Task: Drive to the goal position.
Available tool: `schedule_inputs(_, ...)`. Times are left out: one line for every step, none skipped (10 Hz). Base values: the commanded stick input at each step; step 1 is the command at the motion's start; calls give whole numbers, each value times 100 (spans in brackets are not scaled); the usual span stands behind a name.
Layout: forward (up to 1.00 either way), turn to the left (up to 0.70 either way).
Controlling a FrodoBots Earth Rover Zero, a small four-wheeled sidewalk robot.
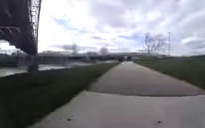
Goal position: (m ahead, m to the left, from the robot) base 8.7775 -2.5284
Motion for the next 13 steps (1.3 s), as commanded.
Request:
schedule_inputs(100,-40)
schedule_inputs(100,-40)
schedule_inputs(100,-40)
schedule_inputs(100,-40)
schedule_inputs(100,-40)
schedule_inputs(100,-40)
schedule_inputs(100,-40)
schedule_inputs(100,0)
schedule_inputs(100,0)
schedule_inputs(100,0)
schedule_inputs(100,0)
schedule_inputs(100,0)
schedule_inputs(100,0)
